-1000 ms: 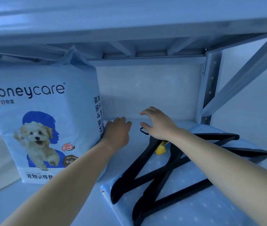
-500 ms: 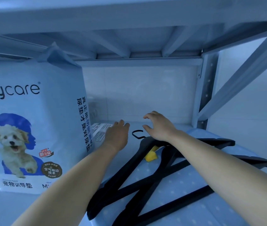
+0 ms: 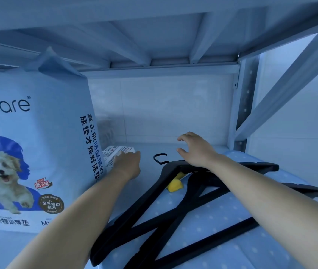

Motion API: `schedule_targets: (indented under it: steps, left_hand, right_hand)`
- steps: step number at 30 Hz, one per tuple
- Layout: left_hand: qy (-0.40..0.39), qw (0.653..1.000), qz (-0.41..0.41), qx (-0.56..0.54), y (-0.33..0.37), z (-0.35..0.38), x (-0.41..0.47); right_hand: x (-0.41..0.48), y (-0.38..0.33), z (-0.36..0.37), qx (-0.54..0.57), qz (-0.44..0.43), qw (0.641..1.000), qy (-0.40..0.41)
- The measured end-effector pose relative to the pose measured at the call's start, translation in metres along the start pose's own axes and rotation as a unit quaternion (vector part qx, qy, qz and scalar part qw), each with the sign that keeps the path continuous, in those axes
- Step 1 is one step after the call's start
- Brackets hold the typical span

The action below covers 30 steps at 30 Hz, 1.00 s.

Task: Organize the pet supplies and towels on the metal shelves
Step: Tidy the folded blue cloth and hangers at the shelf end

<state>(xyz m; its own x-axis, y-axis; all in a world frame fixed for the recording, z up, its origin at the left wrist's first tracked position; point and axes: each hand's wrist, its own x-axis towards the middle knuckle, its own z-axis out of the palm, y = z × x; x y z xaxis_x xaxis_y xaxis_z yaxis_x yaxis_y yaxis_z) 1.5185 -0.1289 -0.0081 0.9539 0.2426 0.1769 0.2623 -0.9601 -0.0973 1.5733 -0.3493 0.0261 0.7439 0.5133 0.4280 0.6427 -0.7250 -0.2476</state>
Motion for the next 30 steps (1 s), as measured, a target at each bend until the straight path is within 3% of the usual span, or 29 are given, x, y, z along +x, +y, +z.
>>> schedule_targets:
  steps: [5, 8, 14, 18, 30]
  left_hand:
    - [0.015, 0.989, 0.071, -0.128, -0.002, -0.005, -0.001]
    - [0.041, 0.987, 0.099, -0.116, 0.003, -0.009, -0.006]
    - [0.023, 1.0, 0.004, 0.018, 0.002, -0.014, -0.01]
    - [-0.015, 0.999, -0.032, -0.008, 0.0, -0.009, -0.01]
    - [0.019, 0.981, 0.088, -0.171, 0.003, -0.009, -0.015]
  right_hand:
    - [0.0, 0.003, 0.0, 0.002, 0.01, 1.0, -0.011]
    - [-0.002, 0.005, 0.001, 0.02, 0.009, 0.999, -0.025]
    - [-0.008, 0.006, 0.008, 0.066, 0.012, 0.997, -0.046]
    - [-0.011, 0.008, 0.012, 0.058, 0.019, 0.995, -0.075]
    - [-0.018, 0.016, 0.001, 0.023, 0.035, 0.995, -0.094]
